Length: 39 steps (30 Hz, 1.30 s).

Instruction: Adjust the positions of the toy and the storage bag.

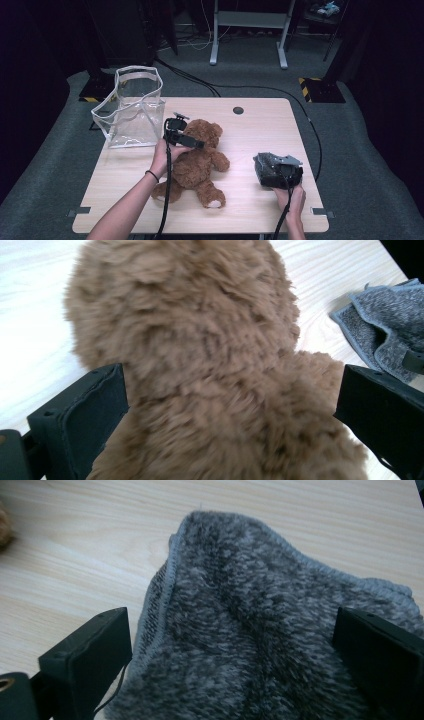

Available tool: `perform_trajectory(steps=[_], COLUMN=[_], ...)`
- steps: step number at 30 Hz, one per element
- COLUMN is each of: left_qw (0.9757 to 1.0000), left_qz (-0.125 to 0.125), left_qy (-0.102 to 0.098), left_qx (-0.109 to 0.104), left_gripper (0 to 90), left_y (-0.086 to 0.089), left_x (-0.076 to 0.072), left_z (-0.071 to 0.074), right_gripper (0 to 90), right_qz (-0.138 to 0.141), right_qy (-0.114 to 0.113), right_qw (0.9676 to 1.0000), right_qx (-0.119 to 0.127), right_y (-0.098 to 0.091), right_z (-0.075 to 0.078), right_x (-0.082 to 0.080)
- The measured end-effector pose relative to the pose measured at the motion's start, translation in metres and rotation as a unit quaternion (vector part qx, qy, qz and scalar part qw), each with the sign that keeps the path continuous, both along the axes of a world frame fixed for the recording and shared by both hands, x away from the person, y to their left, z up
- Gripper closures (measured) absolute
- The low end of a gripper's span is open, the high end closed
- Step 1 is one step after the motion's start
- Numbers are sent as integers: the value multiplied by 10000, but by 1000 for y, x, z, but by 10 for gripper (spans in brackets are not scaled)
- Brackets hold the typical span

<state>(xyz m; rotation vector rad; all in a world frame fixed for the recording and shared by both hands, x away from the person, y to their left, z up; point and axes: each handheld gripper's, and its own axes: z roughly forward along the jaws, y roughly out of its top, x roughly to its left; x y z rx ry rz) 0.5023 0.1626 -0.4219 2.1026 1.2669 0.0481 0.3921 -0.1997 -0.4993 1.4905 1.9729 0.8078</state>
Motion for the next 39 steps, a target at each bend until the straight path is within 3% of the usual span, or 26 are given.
perform_trajectory(steps=[9,16,21,27,39], left_qw=[9995,9990,9998,9998,9985], left_qz=[123,143,21,-43,-340], left_qy=[190,400,121,-186,-410], left_qx=[206,128,159,-59,-94], left_gripper=[44,87,291,496,542], left_y=[-8,-8,-8,1,16], left_x=[9,9,1,-5,-19], left_z=[-16,-35,-40,-42,-23], right_gripper=[46,42,42,44,43], right_qz=[-123,-125,-99,-98,-90], right_qy=[-192,-221,-234,-376,-390], right_qw=[9997,9996,9996,9992,9992], right_qx=[-13,-115,-121,-51,5], right_y=[-5,-1,0,-2,-3], right_z=[-9,-17,-23,-27,-27], right_x=[-8,-6,-7,-9,-9])
